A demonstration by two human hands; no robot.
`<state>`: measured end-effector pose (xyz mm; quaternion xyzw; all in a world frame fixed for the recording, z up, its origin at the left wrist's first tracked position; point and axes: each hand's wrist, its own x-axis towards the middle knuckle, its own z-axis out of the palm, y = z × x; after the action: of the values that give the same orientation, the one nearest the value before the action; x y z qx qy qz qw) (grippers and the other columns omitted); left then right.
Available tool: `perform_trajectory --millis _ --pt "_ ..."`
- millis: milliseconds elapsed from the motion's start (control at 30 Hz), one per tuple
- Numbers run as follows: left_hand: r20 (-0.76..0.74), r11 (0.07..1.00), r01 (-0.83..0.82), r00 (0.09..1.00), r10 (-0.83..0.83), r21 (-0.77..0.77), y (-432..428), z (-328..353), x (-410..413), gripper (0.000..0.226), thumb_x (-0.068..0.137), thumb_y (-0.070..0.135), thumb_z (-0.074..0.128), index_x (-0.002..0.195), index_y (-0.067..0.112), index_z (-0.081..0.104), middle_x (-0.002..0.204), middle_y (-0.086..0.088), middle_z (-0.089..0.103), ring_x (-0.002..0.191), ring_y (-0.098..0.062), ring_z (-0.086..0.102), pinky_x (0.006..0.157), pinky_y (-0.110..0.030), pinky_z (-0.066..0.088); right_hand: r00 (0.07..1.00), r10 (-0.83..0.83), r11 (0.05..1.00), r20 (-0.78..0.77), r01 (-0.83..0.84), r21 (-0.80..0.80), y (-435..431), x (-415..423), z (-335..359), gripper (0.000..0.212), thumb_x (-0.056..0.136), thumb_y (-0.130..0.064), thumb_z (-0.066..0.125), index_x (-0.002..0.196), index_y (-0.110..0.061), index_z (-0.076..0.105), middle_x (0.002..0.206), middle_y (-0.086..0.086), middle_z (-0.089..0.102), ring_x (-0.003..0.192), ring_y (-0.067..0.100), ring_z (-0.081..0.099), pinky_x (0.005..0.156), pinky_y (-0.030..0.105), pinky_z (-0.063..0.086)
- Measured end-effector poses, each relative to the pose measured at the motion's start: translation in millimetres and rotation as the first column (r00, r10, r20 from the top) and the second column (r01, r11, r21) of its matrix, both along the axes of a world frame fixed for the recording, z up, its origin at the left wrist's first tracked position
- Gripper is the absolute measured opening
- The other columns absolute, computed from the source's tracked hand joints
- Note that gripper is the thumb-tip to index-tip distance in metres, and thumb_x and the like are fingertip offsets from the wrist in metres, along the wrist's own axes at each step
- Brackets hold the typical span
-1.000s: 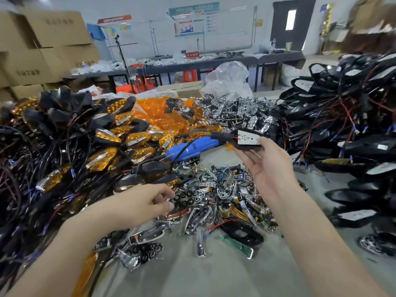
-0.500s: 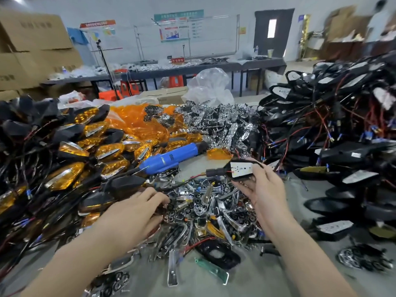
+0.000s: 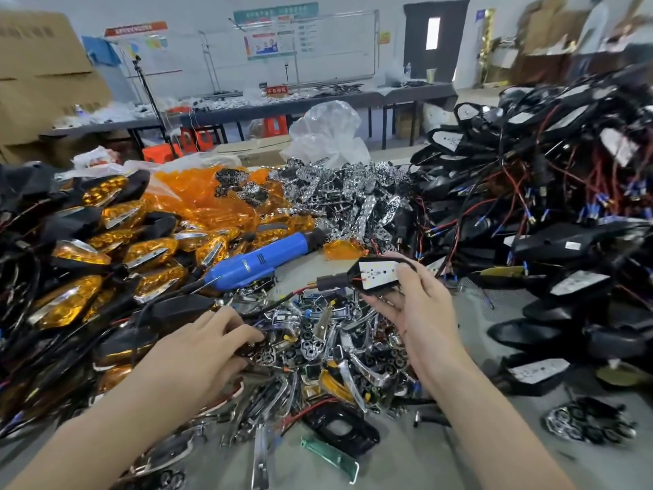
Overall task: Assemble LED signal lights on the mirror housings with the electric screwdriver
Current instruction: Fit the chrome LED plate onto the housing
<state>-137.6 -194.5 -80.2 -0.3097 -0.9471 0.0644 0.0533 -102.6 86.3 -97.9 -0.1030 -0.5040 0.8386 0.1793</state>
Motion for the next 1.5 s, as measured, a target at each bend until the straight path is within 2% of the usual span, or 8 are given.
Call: perform_trajectory --millis 267,400,600,900,1100,1233,1367,1500 --pt "0.164 0.883 -0.097 0.986 0.023 0.460 -5.1 14.7 7.1 0.005 0.095 0.050 0.046 0.097 0.052 0.049 0.091 0.020 0.059 0.084 0.005 0.054 0.068 -0.020 0.045 1.000 0.001 1.000 -0.004 -0.002 -0.021 1.8 1.9 0.5 0.027 0.110 -0.016 0.043 0.120 -0.014 0.068 0.104 0.008 0.079 0.095 0.022 0.077 0.075 0.026 0.061" --pt "0.380 0.414 -0.307 0.919 -0.104 0.857 16.7 29.4 13.3 0.013 0.091 0.039 0.057 0.094 0.046 0.067 0.094 0.020 0.072 0.077 -0.004 0.071 0.064 -0.015 0.053 1.000 0.006 1.000 -0.006 -0.006 -0.026 1.2 2.9 2.7 0.026 0.110 -0.016 0.043 0.121 -0.013 0.067 0.104 0.008 0.079 0.096 0.022 0.077 0.075 0.026 0.061" --pt "0.462 -0.143 -0.589 0.742 -0.486 0.795 59.5 25.7 8.8 0.028 0.089 0.021 0.058 0.101 0.038 0.077 0.092 0.001 0.072 0.090 -0.028 0.074 0.063 -0.032 0.059 1.000 0.007 1.000 -0.005 -0.007 -0.028 1.9 2.3 1.6 0.026 0.110 -0.016 0.043 0.120 -0.014 0.068 0.104 0.007 0.079 0.097 0.022 0.077 0.076 0.026 0.062" --pt "0.313 0.295 -0.223 0.898 -0.309 0.929 109.2 9.3 7.7 0.023 0.094 0.035 0.050 0.101 0.052 0.064 0.093 0.012 0.072 0.075 -0.011 0.068 0.065 -0.026 0.055 0.999 -0.041 0.997 -0.032 0.043 0.062 1.6 -1.2 -3.2 0.027 0.109 -0.018 0.045 0.117 -0.017 0.071 0.106 0.005 0.077 0.098 0.019 0.074 0.076 0.027 0.061" --pt "0.233 0.202 -0.180 0.931 -0.282 0.963 104.3 -3.9 7.3 0.023 0.095 0.030 0.054 0.107 0.042 0.068 0.081 0.004 0.069 0.072 -0.019 0.068 0.073 -0.022 0.052 0.985 -0.048 0.968 -0.167 0.087 0.235 -4.8 3.2 -0.1 0.026 0.110 -0.021 0.045 0.115 -0.025 0.069 0.103 -0.004 0.075 0.095 0.013 0.073 0.076 0.025 0.060" --pt "0.174 0.198 -0.119 0.942 -0.287 0.973 109.3 -2.7 8.1 0.028 0.093 0.024 0.055 0.103 0.045 0.071 0.095 0.001 0.067 0.080 -0.016 0.065 0.079 -0.018 0.050 0.964 -0.099 0.880 -0.246 0.200 0.430 -11.8 9.2 -1.6 0.026 0.108 -0.038 0.042 0.119 -0.042 0.065 0.093 0.003 0.070 0.084 0.036 0.064 0.074 0.055 0.058" --pt "0.154 0.199 -0.103 0.952 -0.263 0.975 114.2 -5.6 11.8 0.028 0.093 0.028 0.057 0.107 0.048 0.071 0.096 0.007 0.066 0.085 -0.009 0.066 0.080 -0.015 0.049 0.933 -0.169 0.774 -0.317 0.324 0.544 -14.6 11.1 -6.4 0.026 0.108 -0.041 0.040 0.122 -0.045 0.062 0.065 -0.005 0.055 0.050 0.009 0.040 0.048 0.018 0.037" --pt "0.167 0.099 -0.151 0.968 -0.187 0.984 116.1 -9.2 10.2 0.017 0.088 0.034 0.061 0.098 0.045 0.071 0.095 0.002 0.072 0.085 -0.012 0.071 0.077 -0.014 0.051 0.946 -0.135 0.766 -0.296 0.289 0.574 -18.5 11.8 -10.0 0.029 0.106 -0.049 0.037 0.124 -0.048 0.059 0.061 -0.009 0.047 0.049 0.005 0.037 0.046 0.026 0.036"
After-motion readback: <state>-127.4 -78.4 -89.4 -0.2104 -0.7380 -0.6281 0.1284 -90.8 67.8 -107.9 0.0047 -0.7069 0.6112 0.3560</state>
